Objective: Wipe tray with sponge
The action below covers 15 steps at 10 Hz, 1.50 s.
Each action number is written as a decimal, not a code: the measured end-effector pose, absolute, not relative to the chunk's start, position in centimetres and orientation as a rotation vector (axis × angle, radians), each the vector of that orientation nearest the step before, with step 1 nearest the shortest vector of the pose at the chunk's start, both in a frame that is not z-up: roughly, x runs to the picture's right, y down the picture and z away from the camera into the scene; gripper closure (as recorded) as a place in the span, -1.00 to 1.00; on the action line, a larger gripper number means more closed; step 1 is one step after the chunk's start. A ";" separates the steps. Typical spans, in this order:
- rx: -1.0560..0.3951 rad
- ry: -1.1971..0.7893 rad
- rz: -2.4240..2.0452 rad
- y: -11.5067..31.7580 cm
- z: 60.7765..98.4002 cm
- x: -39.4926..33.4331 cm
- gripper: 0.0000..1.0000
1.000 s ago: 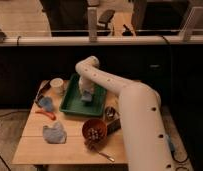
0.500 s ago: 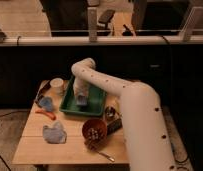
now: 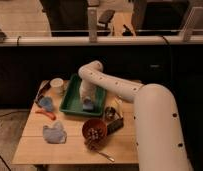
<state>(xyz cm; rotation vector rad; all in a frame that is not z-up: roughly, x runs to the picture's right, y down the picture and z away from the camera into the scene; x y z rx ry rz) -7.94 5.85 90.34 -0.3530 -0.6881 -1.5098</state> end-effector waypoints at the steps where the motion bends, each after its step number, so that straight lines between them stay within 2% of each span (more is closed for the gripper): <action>1: -0.359 -0.666 -1.493 4.9 91.2 -7.2 0.98; 4: -0.360 -0.612 -1.465 1.7 94.2 -6.8 0.98; 6: -0.347 -0.608 -1.469 0.5 94.9 -7.7 0.98; 10: -0.304 -0.673 -1.519 0.6 94.1 -11.8 0.98; 15: -0.298 -0.689 -1.527 0.7 93.9 -12.0 0.98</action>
